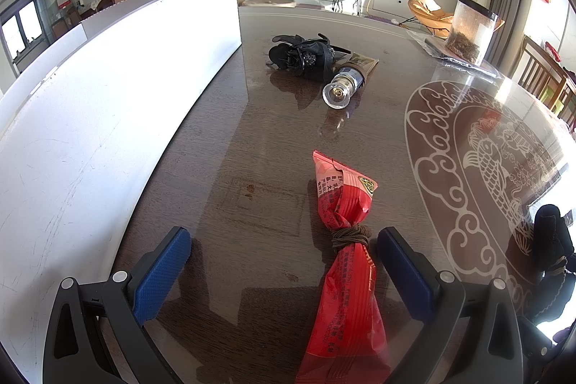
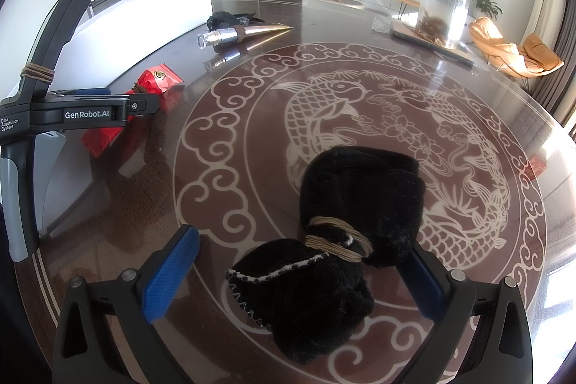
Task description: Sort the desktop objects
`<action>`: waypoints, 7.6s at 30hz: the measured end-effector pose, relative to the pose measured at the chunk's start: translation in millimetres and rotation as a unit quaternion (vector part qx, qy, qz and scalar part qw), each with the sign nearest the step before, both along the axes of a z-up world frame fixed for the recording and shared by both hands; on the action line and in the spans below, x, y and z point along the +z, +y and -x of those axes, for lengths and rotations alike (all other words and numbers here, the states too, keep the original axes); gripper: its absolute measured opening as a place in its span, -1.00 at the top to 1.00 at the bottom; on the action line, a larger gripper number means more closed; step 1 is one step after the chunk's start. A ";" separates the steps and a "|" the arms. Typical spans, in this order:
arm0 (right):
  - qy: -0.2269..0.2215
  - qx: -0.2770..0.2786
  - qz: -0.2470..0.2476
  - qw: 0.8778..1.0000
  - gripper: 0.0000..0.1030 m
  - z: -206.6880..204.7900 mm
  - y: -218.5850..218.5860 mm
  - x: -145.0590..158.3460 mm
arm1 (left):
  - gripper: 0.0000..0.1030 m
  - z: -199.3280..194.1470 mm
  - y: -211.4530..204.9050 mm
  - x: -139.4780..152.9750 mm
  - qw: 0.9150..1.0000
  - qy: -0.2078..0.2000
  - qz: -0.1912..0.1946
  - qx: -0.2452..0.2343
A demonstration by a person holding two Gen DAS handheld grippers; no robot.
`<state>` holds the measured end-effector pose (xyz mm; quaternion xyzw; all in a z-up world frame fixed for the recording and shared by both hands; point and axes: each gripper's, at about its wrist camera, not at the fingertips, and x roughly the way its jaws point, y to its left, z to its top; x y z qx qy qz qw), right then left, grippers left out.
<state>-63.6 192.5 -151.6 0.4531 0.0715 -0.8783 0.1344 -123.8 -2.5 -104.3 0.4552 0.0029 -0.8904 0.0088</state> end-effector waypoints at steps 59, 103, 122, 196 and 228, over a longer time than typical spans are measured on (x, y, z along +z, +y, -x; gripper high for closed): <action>0.040 0.166 0.117 0.978 0.37 17.6 -143.5 176.9 | 0.67 -98.6 -147.0 182.5 0.992 0.101 -0.069 0.020; -0.003 -0.085 0.000 0.996 -1.00 -3.5 59.3 7.8 | -1.00 -11.5 25.4 1.9 0.998 -0.054 0.006 -0.020; -0.016 -0.044 0.010 0.999 -1.00 46.3 28.2 9.3 | -1.00 -13.3 -11.3 -0.1 0.999 -0.009 -0.001 0.045; 0.003 -0.032 0.007 0.999 -0.90 28.6 33.8 1.5 | 0.20 122.5 34.9 12.3 0.997 0.027 0.002 -0.075; -0.017 -0.021 0.023 0.999 0.44 22.4 45.5 40.0 | 0.21 -66.2 55.9 32.4 0.992 0.008 -0.079 -0.098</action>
